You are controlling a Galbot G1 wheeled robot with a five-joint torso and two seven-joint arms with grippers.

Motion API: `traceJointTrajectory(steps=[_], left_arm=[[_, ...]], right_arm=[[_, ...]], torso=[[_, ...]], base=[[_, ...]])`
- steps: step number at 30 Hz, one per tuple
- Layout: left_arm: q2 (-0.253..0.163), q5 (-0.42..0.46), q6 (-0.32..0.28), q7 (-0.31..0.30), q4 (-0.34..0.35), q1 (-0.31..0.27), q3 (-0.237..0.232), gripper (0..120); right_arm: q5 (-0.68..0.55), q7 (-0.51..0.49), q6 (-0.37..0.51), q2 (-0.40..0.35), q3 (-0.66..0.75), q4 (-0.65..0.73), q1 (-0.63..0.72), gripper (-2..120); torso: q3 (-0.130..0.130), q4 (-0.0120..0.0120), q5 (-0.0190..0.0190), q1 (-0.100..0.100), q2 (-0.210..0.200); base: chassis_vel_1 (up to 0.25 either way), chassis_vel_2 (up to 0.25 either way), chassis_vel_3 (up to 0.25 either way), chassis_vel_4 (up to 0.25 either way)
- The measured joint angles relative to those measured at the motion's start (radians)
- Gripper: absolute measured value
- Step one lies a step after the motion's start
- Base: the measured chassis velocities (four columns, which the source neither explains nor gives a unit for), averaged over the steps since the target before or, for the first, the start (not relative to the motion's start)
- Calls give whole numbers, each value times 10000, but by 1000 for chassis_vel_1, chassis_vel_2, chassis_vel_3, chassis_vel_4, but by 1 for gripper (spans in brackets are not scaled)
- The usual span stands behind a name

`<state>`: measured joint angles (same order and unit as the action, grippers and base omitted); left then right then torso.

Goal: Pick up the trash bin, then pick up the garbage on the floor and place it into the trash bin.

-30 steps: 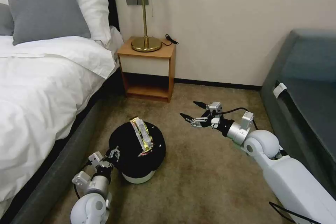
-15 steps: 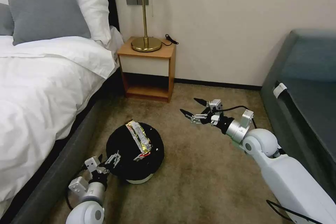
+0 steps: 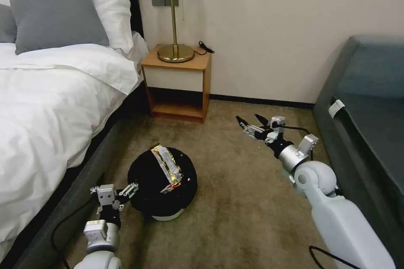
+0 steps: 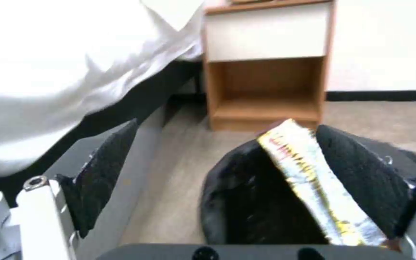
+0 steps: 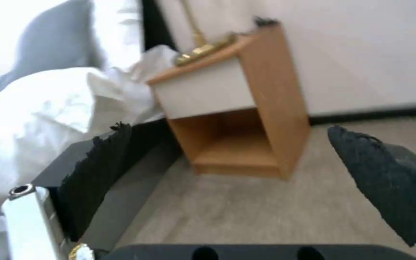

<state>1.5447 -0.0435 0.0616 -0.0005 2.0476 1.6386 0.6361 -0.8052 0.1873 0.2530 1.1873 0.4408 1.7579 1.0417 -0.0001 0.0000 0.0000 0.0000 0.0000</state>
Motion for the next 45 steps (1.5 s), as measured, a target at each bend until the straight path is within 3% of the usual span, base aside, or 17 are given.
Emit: traceJointTrajectory(steps=[3, 7, 9, 16, 21, 45], left_arm=[[-4, -503, 187, 311, 83, -49, -276, 100], [-45, -639, 191, 454, 129, -164, -466, 100], [-215, -809, 125, 590, 173, -402, -772, 100], [-383, -718, -97, 666, 140, -726, -1415, 100], [-160, -721, -235, 669, -84, -1122, -1772, 100], [-107, -695, -291, 661, -146, -1169, -1798, 100]], right_arm=[[180, -756, 400, 709, 331, 26, 365, 100], [325, -1321, 600, 1036, 427, -18, 519, 100], [588, -2214, 789, 1473, 512, -270, 724, 100], [947, -2779, 792, 2061, 686, -735, 1017, 100], [1015, -2929, 452, 2599, 898, -1053, 1163, 100], [1014, -2890, 348, 2612, 910, -1096, 1157, 100]], torso=[[0, 1, -1, 0, 0], [0, 1, -1, 0, 0], [0, 2, 0, 0, 0], [1, 0, 0, 0, 0], [1, 0, 1, 0, 0], [1, 1, 0, 0, 0]], base=[[0, 0, 0, 0], [0, 0, 0, 0], [0, 0, 0, 0], [0, 0, 0, 0], [0, 0, 0, 0], [0, 0, 0, 0]])
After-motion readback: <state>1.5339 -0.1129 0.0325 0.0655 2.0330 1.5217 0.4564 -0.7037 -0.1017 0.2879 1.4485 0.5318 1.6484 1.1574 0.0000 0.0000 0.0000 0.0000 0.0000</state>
